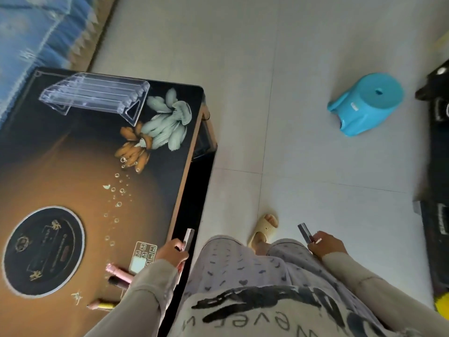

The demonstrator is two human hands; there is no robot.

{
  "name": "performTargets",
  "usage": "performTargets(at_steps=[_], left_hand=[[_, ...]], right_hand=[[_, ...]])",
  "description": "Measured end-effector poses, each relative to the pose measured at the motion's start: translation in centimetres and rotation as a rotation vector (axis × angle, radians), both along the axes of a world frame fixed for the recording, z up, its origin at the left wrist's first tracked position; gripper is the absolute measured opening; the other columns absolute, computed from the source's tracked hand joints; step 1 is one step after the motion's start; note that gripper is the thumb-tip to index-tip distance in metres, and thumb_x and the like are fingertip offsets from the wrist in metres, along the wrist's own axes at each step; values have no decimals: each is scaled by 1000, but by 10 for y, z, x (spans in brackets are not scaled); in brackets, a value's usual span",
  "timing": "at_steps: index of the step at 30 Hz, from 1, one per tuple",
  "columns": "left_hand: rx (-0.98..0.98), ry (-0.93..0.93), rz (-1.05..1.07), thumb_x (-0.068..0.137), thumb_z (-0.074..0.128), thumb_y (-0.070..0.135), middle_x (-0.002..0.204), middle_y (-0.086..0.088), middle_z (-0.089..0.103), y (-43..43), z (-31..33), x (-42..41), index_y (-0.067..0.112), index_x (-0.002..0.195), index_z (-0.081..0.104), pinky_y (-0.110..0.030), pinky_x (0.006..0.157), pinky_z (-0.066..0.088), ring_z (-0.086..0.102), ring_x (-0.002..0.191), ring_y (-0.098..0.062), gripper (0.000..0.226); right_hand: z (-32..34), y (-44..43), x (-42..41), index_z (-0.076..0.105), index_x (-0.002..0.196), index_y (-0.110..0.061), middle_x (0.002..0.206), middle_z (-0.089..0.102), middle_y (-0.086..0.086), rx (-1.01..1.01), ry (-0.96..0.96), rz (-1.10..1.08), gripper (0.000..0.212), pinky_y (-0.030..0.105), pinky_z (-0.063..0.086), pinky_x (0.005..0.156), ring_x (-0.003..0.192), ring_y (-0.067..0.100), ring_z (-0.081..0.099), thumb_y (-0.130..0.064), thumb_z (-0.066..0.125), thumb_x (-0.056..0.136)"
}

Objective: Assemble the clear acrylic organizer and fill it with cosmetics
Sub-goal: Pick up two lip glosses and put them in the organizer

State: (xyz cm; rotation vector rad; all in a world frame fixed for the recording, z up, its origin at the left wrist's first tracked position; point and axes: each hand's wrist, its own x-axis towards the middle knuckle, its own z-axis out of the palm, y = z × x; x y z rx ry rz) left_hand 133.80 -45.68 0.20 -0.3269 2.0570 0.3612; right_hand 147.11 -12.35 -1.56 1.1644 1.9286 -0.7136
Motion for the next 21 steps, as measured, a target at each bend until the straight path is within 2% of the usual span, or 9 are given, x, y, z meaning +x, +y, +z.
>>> performTargets(at_steps=[2, 4, 6, 8, 10, 12, 15, 18, 21], left_hand=[[1, 3, -3, 86, 57, 11, 110, -13, 63, 22, -3, -7, 4, 120, 54, -27, 83, 43, 59, 99, -25, 35], [20, -3, 11, 86, 57, 10, 97, -12, 61, 43, -4, -14, 4, 117, 55, -24, 76, 40, 55, 85, -20, 32], [25, -5, 15, 86, 57, 12, 90, -11, 64, 61, -3, -23, 6, 111, 55, -25, 75, 42, 56, 75, -20, 26], [27, 3, 25, 86, 57, 11, 97, -13, 67, 78, -2, -36, 6, 111, 55, -28, 78, 47, 61, 78, -24, 25], [31, 0, 40, 86, 57, 9, 110, -17, 66, 95, -2, -52, 5, 116, 54, -31, 82, 49, 62, 88, -28, 30], [40, -2, 37, 87, 57, 9, 112, -19, 65, 112, -2, -71, 4, 118, 53, -32, 81, 50, 61, 85, -27, 32], [60, 6, 49, 86, 57, 8, 113, -20, 64, 138, -5, -106, 4, 118, 53, -36, 87, 49, 62, 100, -33, 33], [78, 13, 47, 86, 57, 9, 114, -21, 64, 165, -10, -151, 3, 118, 53, -38, 90, 50, 61, 105, -35, 33], [110, 19, 56, 86, 57, 9, 116, -22, 63, 189, -13, -201, 1, 119, 52, -38, 90, 50, 61, 102, -34, 33]], right_hand=[[1, 26, -12, 59, 106, -14, 113, 65, 13, -7, 15, 9, 23, 24, 35, 71, 103, 28, 59, -20, 53, 85], [4, 47, -24, 60, 104, -15, 109, 67, 12, -7, 43, 2, 21, 22, 36, 66, 88, 26, 59, -20, 54, 84], [5, 64, -33, 61, 99, -15, 100, 68, 10, -3, 101, -45, 17, 13, 33, 50, 61, 10, 51, -19, 56, 83], [4, 80, -43, 60, 93, -16, 92, 67, 8, 6, 130, -84, 11, 9, 26, 41, 53, 0, 41, -17, 57, 82], [5, 93, -55, 60, 94, -15, 83, 60, 4, -10, 112, -76, 12, 13, 26, 46, 56, 7, 43, -18, 57, 83], [7, 106, -71, 58, 92, -17, 81, 55, 0, -16, 92, -69, 9, 14, 26, 49, 67, 16, 45, -19, 57, 83], [7, 127, -99, 52, 85, -21, 84, 58, 1, -15, 87, -69, 6, 20, 30, 53, 72, 18, 46, -20, 58, 83], [2, 147, -132, 60, 97, -15, 96, 68, 7, -1, 78, -84, 15, 22, 32, 64, 76, 19, 48, -18, 58, 83], [1, 166, -169, 60, 105, -14, 104, 68, 9, 44, 31, -50, 22, 22, 33, 68, 82, 22, 52, -20, 54, 85]])
